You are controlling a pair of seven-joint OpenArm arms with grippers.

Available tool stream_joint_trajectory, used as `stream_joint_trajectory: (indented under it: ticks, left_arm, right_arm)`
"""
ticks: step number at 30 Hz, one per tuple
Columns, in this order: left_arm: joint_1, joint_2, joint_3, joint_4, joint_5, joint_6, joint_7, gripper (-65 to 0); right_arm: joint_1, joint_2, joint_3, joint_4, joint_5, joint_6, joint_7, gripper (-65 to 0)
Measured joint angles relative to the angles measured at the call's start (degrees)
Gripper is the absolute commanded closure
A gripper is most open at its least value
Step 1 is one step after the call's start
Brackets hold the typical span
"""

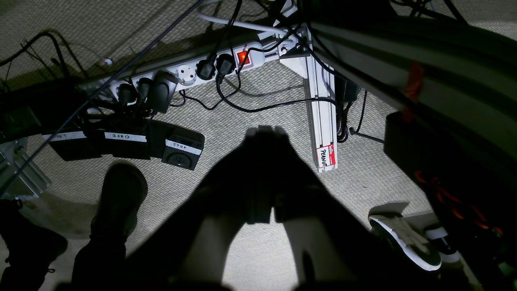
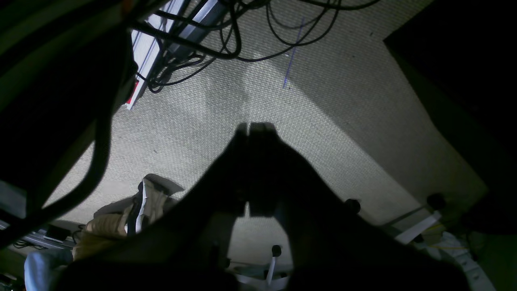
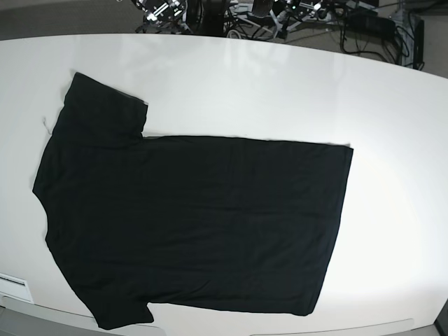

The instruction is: Fold the T-shirt properly

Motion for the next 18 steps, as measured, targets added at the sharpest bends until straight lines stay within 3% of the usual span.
stream_joint_trajectory:
  ticks: [3,4,6,11,15,18]
  left_arm:
    - [0.02,0.00,0.00,0.00,-0.02,0.00,0.00,0.0]
    - [0.02,0.00,0.00,0.00,-1.09,0.00,0.07,0.0]
    - [0.02,-0.11,0.00,0.04,-6.23,-0.02,1.05,0.0]
    - [0.20,-0.94,0.00,1.90,-9.31,-0.15,3.21,0.0]
    - [0.17,-1.38,0.00,3.63,-9.31,-0.17,7.56,0.0]
    - [1.09,-1.40,0.00,6.21,-5.57,-0.83,9.38,0.0]
  right_arm:
    - [-0.02,0.00,0.00,0.02,1.20,-1.81,-0.22,0.0]
    - [0.00,-0.04,0.28,0.04,3.34,-4.00,-1.20,0.0]
    - [0.00,-0.02,3.10,0.04,8.31,-4.39,-1.79,0.0]
    - [-0.22,-0.37,19.23,0.13,14.29,3.85,-2.86,0.0]
    - [-0.57,-0.17,31.01,0.31,11.56,9.22,-4.00,0.0]
    - [-1.20,0.22,34.86,0.33,8.09,11.76,-5.09,0.0]
